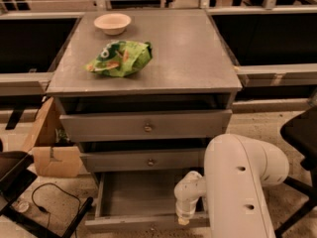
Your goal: Open bottom drawer
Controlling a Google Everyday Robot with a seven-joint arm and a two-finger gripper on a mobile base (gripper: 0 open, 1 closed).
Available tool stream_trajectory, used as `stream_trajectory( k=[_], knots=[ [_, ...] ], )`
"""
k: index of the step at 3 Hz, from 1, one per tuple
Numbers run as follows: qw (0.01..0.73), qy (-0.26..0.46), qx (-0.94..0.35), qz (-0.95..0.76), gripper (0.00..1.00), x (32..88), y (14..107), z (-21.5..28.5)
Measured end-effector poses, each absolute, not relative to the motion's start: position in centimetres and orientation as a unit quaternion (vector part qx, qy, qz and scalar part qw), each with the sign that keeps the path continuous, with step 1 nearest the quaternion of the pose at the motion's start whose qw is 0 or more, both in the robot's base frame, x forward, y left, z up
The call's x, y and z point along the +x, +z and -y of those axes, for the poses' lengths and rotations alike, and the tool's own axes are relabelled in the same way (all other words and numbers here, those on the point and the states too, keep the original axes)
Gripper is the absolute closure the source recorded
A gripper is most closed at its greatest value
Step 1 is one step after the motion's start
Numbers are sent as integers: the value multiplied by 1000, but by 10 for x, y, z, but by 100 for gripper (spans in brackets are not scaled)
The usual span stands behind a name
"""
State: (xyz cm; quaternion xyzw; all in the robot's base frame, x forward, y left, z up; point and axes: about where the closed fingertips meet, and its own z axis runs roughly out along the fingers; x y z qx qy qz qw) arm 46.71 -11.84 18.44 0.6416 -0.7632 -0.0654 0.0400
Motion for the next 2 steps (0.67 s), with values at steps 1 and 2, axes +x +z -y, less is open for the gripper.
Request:
stream_trajectory(
  k=[1,2],
  knots=[
    [45,-74,635,767,100,451,185,121],
    [45,-74,635,767,100,452,185,121]
  ],
)
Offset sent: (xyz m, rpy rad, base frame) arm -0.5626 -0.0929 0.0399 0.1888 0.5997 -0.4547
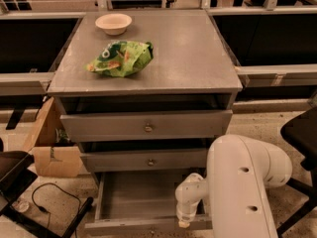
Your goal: Open bottom drawer
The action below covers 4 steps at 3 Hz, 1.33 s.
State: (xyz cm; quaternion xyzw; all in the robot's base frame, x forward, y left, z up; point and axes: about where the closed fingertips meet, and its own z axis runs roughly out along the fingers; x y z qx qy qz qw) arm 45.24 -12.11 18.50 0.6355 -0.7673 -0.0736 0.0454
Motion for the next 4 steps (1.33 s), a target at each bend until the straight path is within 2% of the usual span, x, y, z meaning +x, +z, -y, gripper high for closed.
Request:
stream_trajectory(
  k=[4],
  knots=[
    [53,-90,625,774,100,433,185,124]
  ],
)
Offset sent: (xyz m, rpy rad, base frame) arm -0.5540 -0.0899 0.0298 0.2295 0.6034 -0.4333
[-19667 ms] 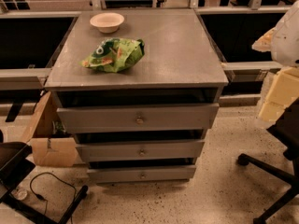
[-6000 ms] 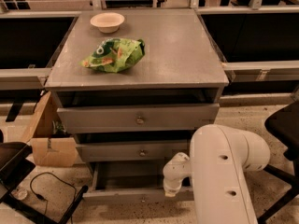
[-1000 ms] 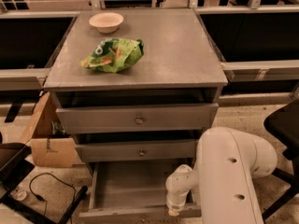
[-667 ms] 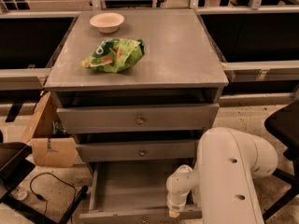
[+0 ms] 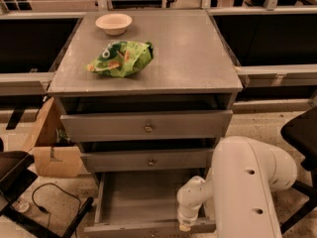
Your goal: Open bottom drawer
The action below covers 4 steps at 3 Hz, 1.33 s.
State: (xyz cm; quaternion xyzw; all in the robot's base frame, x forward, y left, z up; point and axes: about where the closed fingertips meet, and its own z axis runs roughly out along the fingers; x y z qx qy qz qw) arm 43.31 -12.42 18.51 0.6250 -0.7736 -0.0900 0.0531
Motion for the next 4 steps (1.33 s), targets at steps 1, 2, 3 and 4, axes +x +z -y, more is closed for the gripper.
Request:
stream_trajectory(
  k=[1,2,3,4],
  knots=[
    [39,-93,620,778,100,437,190,119],
    [23,-100,612,784,100,436,196,112],
    [27,-108,608,786,100,423,196,115],
    [27,-108,608,786,100,428,196,114]
  ],
)
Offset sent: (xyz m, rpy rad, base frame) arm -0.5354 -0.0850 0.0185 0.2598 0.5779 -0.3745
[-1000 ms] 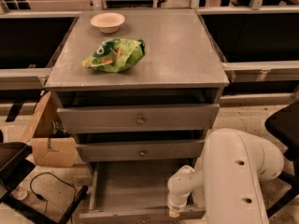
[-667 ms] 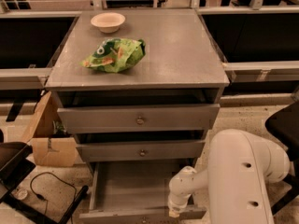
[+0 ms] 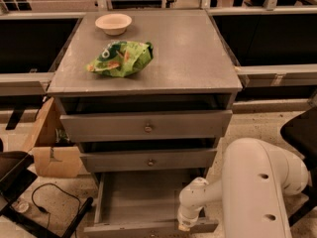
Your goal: Open bottom drawer
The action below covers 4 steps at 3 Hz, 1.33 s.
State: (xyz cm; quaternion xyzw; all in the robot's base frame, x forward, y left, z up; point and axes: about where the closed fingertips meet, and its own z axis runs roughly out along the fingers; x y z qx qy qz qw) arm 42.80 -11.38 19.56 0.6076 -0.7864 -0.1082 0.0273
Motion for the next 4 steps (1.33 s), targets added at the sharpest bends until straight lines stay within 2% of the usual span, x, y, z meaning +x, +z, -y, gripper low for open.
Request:
stream_trajectory(
  k=[2,4],
  knots=[
    [17,-123,603,788,100,426,197,104],
    [17,-123,603,788,50,429,197,104]
  ],
)
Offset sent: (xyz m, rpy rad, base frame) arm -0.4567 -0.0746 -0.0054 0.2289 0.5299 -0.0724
